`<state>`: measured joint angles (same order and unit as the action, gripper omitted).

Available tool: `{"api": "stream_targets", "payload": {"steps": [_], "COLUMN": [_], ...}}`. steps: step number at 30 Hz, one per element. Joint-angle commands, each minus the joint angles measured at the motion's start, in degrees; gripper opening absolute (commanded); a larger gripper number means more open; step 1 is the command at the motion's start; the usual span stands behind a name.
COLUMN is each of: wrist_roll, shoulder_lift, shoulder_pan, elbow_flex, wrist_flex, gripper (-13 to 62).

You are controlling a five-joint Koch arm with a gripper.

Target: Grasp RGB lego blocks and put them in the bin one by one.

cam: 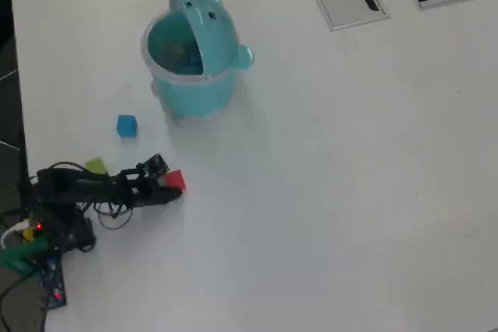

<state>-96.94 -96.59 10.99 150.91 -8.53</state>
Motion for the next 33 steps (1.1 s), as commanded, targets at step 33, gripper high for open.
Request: {"api": "stream_targets", "payload": {"steps": [33], "wrist_roll": [15.73], "shoulder_lift": [-21.45], "shoulder_pan": [11.43], "elbow_flex": [-1.58], "wrist_flex": [-12.74], "gripper": [7.9]}}
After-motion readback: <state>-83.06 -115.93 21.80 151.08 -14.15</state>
